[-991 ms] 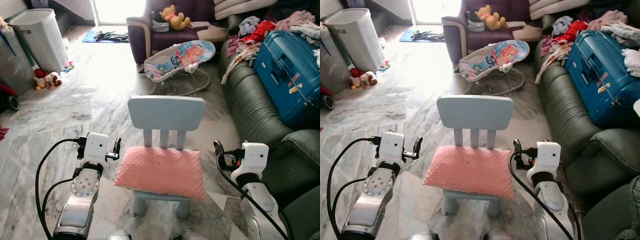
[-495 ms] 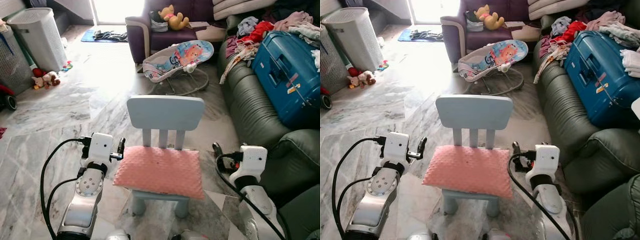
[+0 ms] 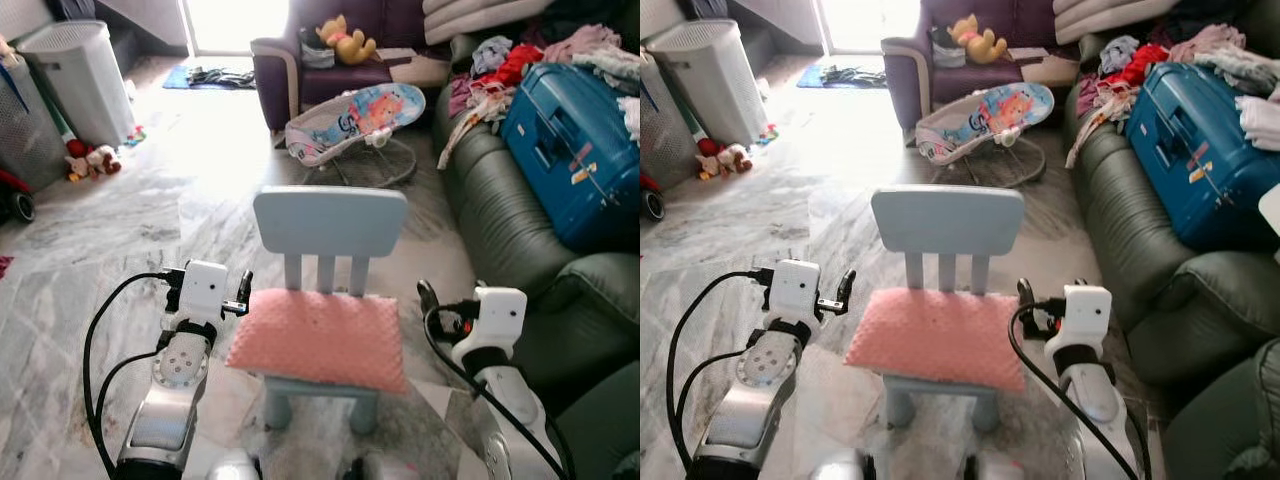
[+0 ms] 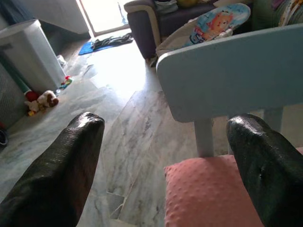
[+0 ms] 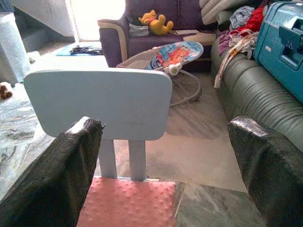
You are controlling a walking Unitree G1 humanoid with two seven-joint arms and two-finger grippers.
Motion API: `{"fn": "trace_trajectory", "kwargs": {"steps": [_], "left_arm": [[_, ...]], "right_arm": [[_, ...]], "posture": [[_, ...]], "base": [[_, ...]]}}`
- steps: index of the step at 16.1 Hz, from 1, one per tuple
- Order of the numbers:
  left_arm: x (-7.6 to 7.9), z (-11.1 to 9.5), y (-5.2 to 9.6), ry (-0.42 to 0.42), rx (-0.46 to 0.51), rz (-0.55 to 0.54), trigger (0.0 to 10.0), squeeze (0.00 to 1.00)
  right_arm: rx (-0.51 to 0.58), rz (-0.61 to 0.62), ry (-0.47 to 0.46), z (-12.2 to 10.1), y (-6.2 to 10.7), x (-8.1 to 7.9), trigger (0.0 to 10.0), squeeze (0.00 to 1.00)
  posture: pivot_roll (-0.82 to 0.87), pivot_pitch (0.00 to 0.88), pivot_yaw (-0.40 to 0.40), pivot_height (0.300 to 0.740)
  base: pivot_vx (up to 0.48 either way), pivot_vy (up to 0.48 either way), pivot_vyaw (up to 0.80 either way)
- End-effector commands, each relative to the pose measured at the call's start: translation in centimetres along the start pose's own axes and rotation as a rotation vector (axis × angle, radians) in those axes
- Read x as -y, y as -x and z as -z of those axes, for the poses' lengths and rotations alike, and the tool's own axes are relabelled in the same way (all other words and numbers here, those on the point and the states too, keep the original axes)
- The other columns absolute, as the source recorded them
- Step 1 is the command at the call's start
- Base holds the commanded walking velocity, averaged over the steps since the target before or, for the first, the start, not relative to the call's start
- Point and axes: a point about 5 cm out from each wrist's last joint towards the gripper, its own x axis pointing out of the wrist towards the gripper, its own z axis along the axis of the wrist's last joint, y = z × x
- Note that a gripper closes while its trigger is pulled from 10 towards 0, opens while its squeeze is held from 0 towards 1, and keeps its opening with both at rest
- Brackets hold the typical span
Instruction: Move the pillow to the sofa
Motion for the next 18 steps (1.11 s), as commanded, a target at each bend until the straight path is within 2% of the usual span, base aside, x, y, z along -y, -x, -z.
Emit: {"fn": "trace_trajectory", "kwargs": {"steps": [1,3,11,14,18], "left_arm": [[0.0,0.1,0.0,-0.007,-0.006,-0.001,10.0,0.00],[-0.2,0.3,0.0,-0.013,-0.011,-0.002,10.0,0.00],[-0.2,-0.4,-0.4,-0.002,0.015,0.000,10.0,0.00],[-1.1,-0.5,-0.2,-0.006,0.019,-0.031,10.0,0.00],[-0.9,-0.6,-0.1,0.006,0.032,-0.017,10.0,0.00]], "right_arm": [[-0.011,-0.003,-0.003,0.3,-0.1,0.0,10.0,0.00],[0.003,-0.001,0.004,0.1,-0.4,0.1,10.0,0.00],[0.036,-0.007,0.036,-0.6,-1.6,0.3,10.0,0.00],[0.044,-0.005,0.060,-0.7,-1.9,0.9,10.0,0.00],[0.071,-0.054,0.094,-1.1,-2.3,-0.1,10.0,0.00]], "posture": [[-0.02,0.000,-0.003,0.635],[-0.02,0.000,0.000,0.610],[-0.03,0.000,0.009,0.610],[-0.02,0.000,0.013,0.610],[-0.02,0.000,0.006,0.610]], "base": [[0.000,0.000,0.00],[0.000,0.000,0.00],[0.000,0.000,0.00],[0.000,0.000,0.00],[0.143,0.000,0.00]]}}
